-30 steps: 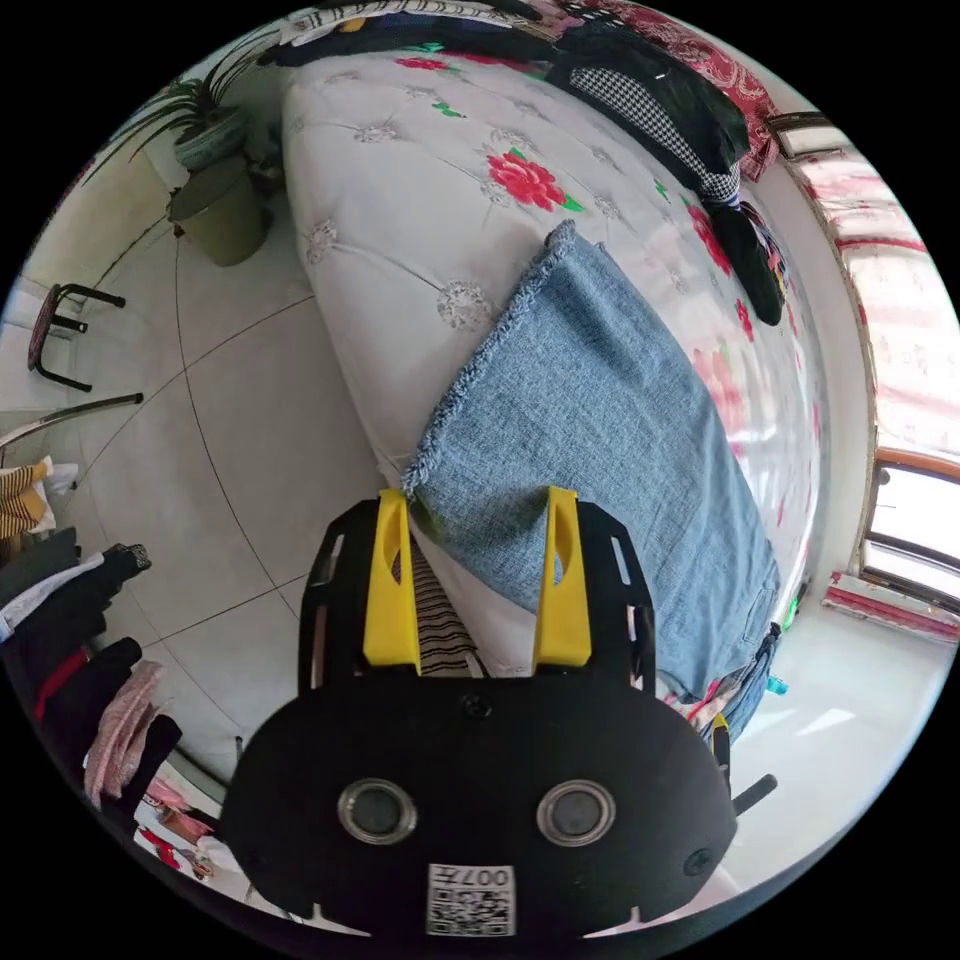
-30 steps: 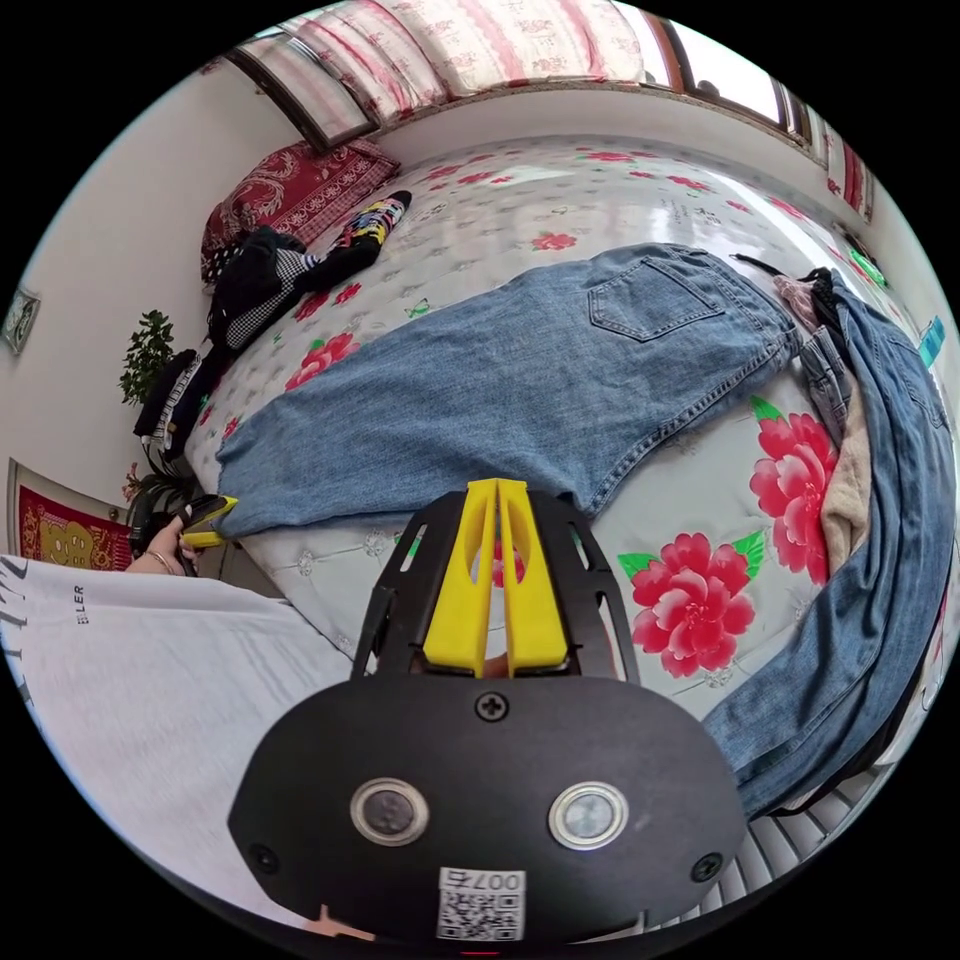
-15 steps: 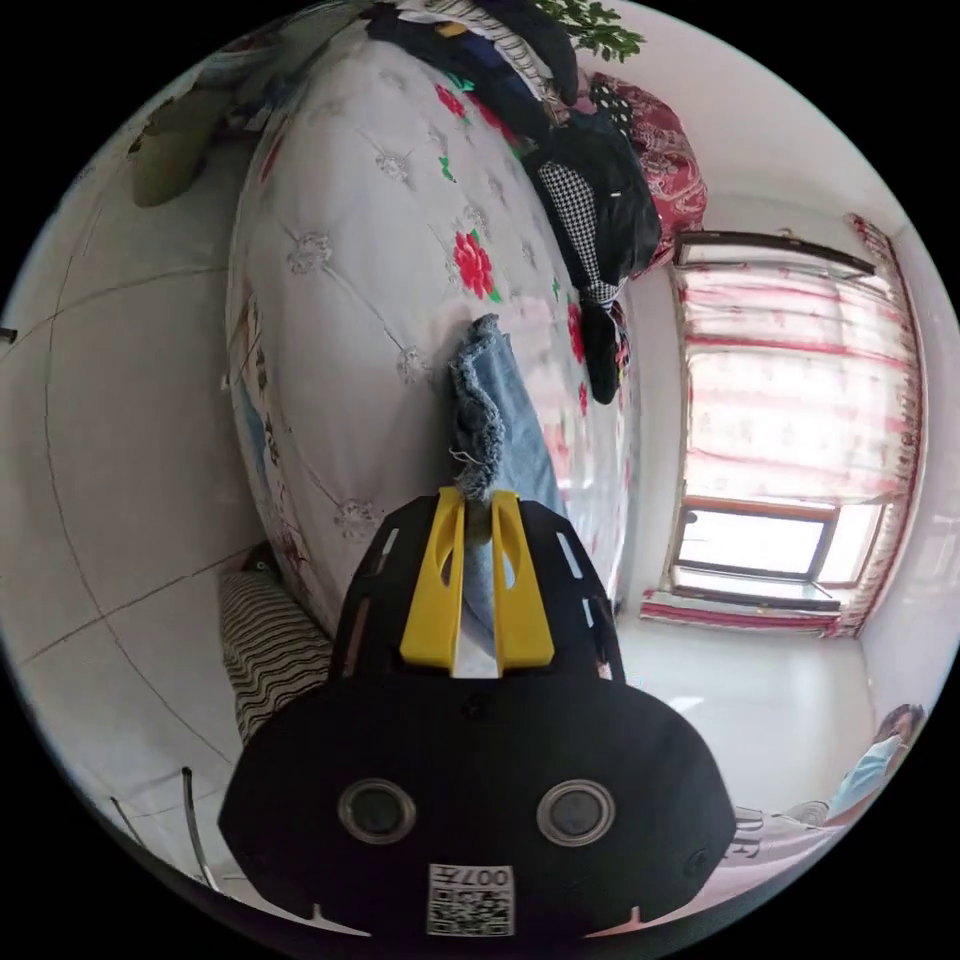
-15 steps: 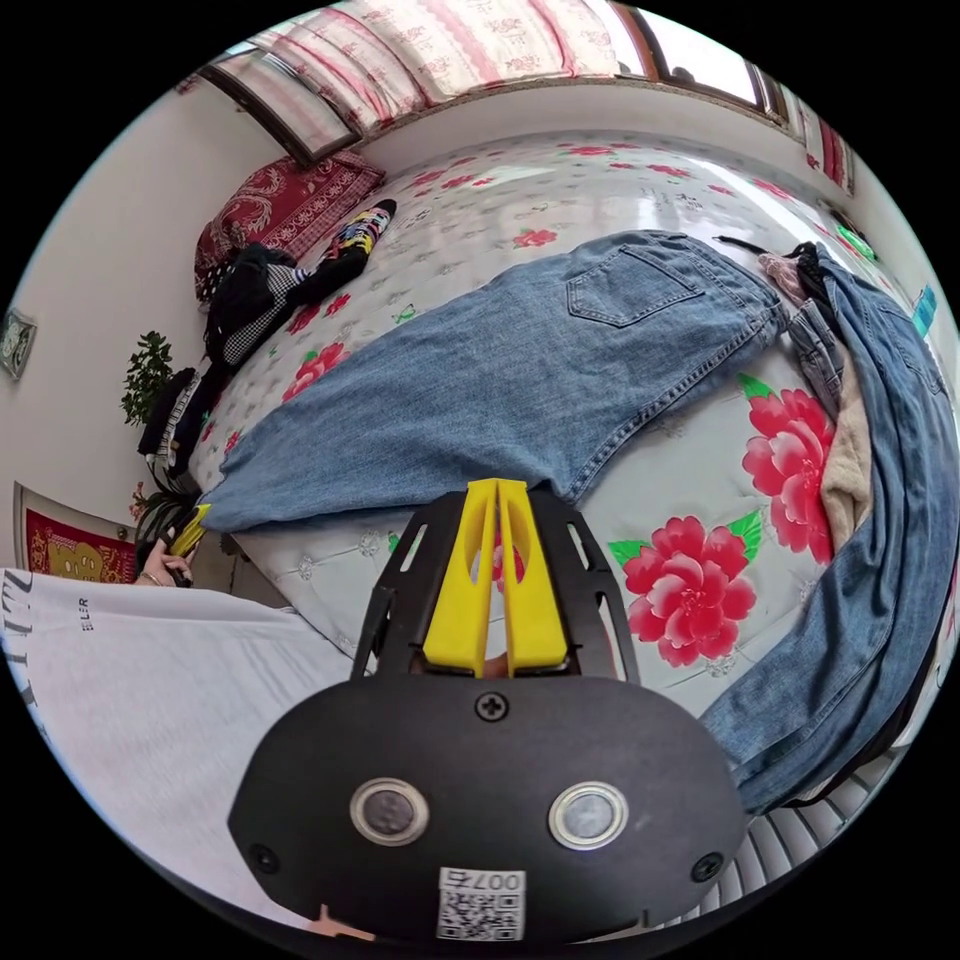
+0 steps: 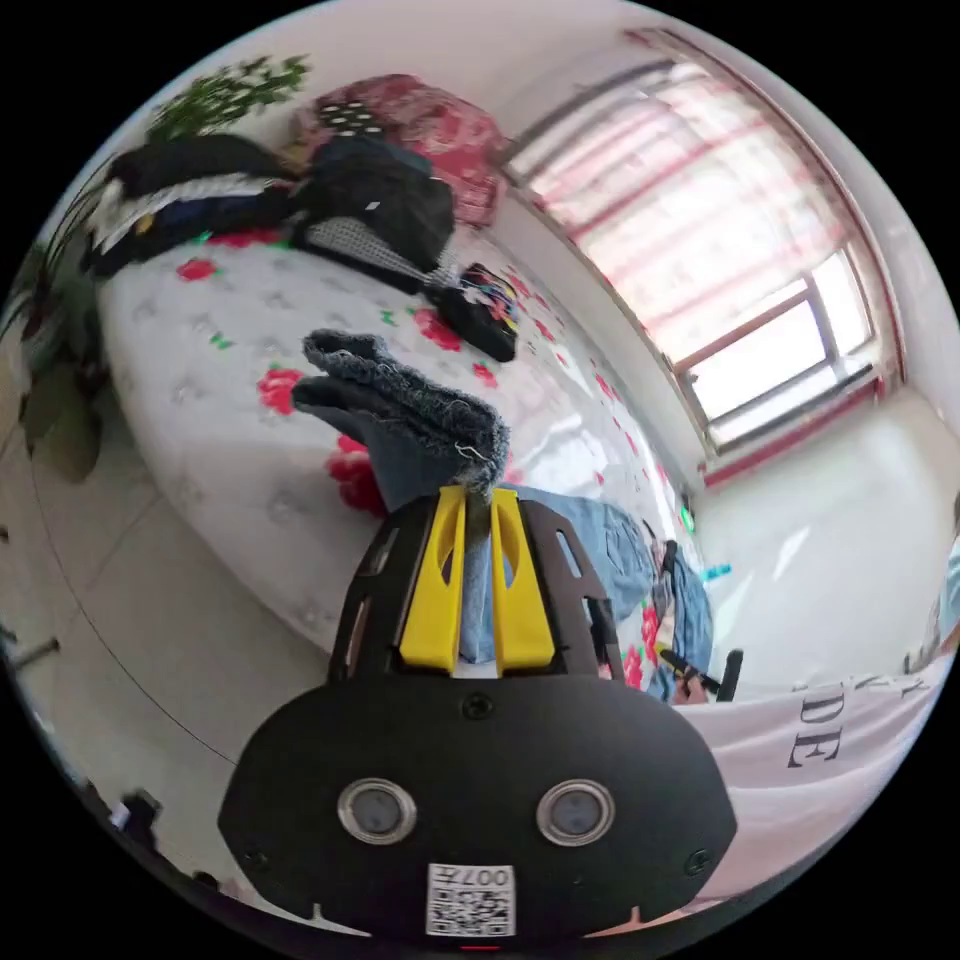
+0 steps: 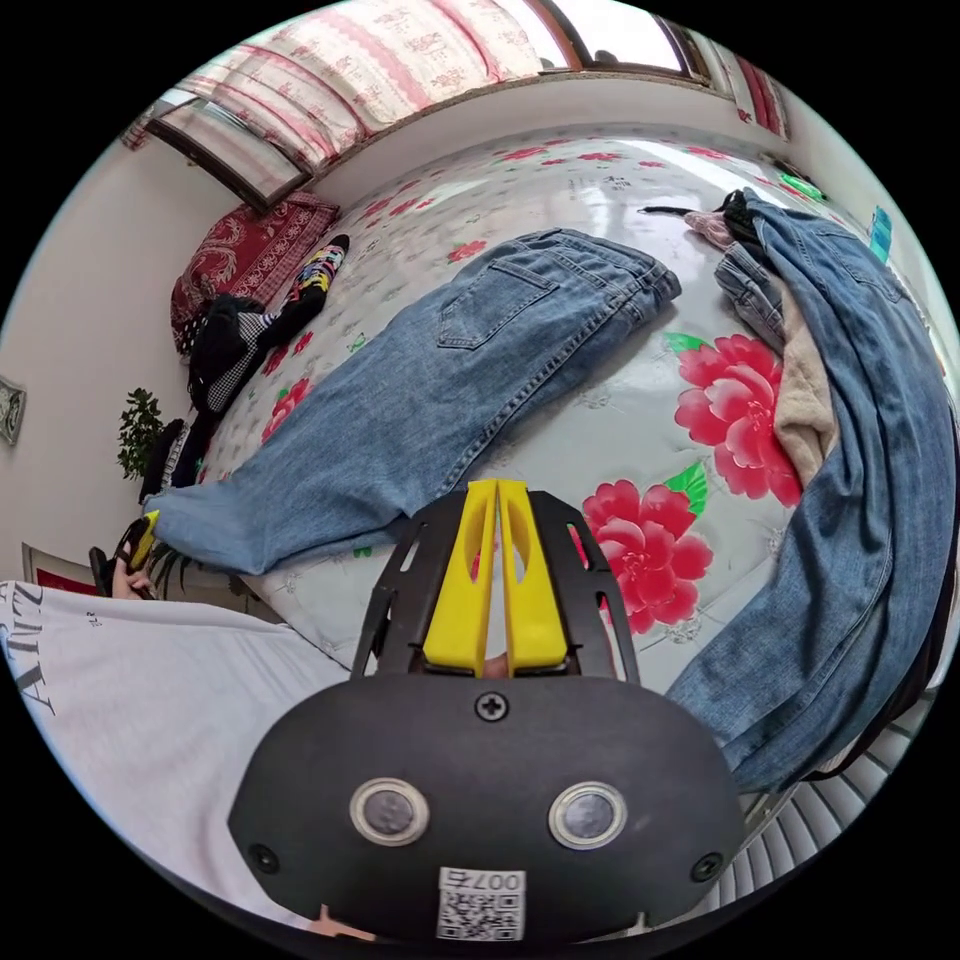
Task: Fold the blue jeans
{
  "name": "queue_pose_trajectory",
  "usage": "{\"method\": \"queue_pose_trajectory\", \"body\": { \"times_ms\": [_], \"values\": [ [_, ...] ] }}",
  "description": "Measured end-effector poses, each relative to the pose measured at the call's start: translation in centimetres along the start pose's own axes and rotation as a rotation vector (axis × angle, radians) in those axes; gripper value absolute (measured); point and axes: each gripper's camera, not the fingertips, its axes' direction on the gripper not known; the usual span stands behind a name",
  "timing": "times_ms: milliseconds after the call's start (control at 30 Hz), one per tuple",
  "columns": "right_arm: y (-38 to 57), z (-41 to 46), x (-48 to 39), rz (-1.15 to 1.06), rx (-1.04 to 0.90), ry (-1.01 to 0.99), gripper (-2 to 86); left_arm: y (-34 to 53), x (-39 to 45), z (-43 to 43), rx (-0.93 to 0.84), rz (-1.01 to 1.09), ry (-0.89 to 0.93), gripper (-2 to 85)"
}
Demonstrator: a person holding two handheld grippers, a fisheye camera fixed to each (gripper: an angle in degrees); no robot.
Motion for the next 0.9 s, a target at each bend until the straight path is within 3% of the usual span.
{"method": "queue_pose_trajectory", "body": {
  "times_ms": [167,267,367,500,633,767,900],
  "values": [
    [-0.7,-0.6,3.4,0.067,0.056,-0.008,-0.3,-5.1,21.5,12.4,-0.236,0.522,0.088,4.5],
    [-1.4,-0.5,5.0,0.089,0.078,-0.019,-0.3,-2.6,28.3,24.6,-0.451,0.622,0.163,5.3],
    [-2.4,0.5,6.3,0.114,0.068,-0.032,-0.1,0.9,30.3,35.8,-0.735,0.522,0.200,7.6],
    [-4.6,0.9,8.1,0.115,0.092,-0.062,1.1,2.8,32.8,38.1,-0.787,0.493,0.303,9.8],
    [-8.4,2.4,12.6,0.214,0.119,-0.146,3.3,2.6,33.8,36.2,-0.716,0.617,0.156,8.7],
    [-12.1,4.2,17.1,0.353,0.169,-0.271,5.3,1.9,32.9,35.0,-0.632,0.597,0.049,8.4],
    [-15.6,6.9,19.3,0.432,0.157,-0.292,6.8,3.3,33.2,38.4,-0.710,0.543,0.078,11.4]
  ]
}}
